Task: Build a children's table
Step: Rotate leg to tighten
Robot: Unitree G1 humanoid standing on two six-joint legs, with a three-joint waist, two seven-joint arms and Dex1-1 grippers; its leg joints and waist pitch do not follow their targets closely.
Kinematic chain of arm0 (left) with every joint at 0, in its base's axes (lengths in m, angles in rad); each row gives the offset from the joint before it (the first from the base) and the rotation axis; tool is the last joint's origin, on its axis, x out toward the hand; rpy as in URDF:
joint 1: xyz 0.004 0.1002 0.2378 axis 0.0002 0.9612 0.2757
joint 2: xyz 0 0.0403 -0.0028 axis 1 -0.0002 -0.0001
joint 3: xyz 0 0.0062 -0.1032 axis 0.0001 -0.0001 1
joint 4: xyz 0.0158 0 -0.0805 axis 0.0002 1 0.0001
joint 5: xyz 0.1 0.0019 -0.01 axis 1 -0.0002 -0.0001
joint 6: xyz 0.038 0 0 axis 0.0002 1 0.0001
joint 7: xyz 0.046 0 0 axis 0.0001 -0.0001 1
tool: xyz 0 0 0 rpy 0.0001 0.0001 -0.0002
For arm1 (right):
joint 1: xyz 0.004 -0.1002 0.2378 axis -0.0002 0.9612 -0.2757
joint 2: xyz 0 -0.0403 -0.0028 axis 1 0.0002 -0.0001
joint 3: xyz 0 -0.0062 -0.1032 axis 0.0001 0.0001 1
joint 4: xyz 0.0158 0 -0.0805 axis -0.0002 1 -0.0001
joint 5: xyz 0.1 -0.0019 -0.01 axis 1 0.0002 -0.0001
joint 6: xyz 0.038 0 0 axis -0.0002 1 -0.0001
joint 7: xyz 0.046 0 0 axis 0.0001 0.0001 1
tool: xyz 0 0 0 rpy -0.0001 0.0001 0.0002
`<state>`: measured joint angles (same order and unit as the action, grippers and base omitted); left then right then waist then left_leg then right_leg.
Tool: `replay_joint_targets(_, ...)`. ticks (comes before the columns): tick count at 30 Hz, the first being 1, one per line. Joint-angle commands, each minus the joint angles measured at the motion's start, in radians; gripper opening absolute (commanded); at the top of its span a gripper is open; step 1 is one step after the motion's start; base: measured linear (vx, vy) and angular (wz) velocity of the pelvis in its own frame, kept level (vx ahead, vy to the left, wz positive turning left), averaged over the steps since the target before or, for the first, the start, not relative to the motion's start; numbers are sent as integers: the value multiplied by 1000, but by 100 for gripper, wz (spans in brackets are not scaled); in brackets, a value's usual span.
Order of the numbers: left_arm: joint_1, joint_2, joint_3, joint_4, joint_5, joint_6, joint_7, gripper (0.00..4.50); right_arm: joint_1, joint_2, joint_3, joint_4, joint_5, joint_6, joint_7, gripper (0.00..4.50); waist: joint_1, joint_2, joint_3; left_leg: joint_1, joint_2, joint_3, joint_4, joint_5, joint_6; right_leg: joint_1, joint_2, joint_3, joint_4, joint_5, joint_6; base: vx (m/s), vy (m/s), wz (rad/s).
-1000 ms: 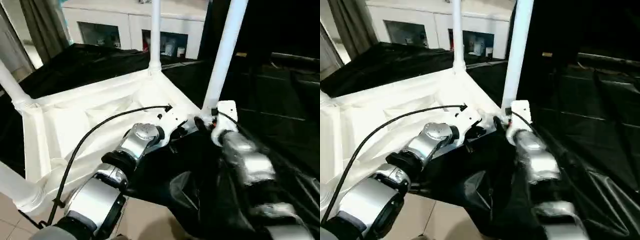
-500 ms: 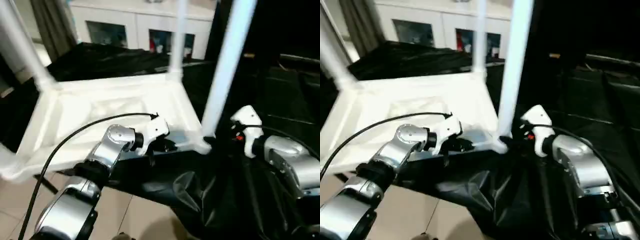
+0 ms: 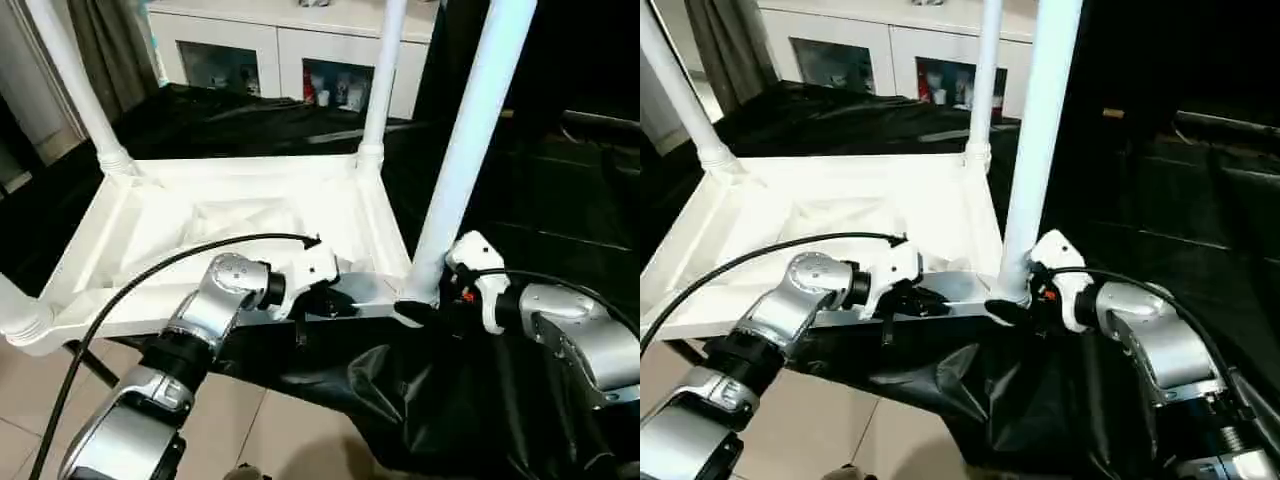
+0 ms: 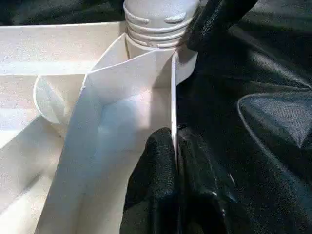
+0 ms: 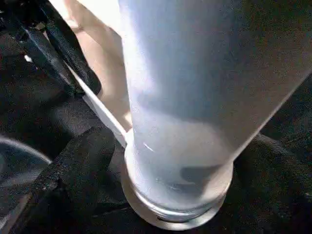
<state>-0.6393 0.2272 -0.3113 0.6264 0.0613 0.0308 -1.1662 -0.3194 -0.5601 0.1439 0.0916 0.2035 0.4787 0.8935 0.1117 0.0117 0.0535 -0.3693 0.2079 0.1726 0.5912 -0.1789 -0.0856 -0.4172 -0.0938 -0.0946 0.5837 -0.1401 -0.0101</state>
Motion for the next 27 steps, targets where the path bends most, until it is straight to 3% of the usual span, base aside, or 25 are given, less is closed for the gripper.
replay_joint_targets(1, -23, -16, 14, -78, -58, -17, -25, 0, -12, 1, -6, -15, 14, 11, 7, 379, -1, -16, -75, 4, 19, 1, -65, -179, 67, 63, -51, 42, -65, -304, -164, 0, 0, 0)
replay_joint_targets(9, -14, -13, 9, -83, -55, -7, -28, 0, 7, 11, -14, -22, 28, 13, 8, 302, 0, -15, -75, 7, 18, 3, -64, -186, 69, 64, -51, 42, -66, -303, -173, 0, 0, 0)
replay_joint_targets(18, 4, -3, 6, -97, -51, 3, -34, 0, 10, 41, -14, -11, 34, 5, -4, 275, -1, -15, -75, 5, 19, 1, -65, -187, 62, 63, -51, 42, -65, -314, -164, 0, 0, 0)
replay_joint_targets(22, 3, -8, 13, -86, -45, 17, -6, 0, 4, 83, -31, 34, 17, -14, -66, 274, -5, -17, -75, 5, 17, 1, -65, -187, 57, 63, -52, 41, -65, -321, -164, 0, 0, 0)
replay_joint_targets(27, -49, -68, 42, 40, 5, 30, 184, 0, -40, 221, -112, 188, -16, -6, -330, 273, -24, -18, -73, 5, 11, 1, -66, -197, 41, 58, -48, 38, -72, -355, -157, 0, 0, 0)
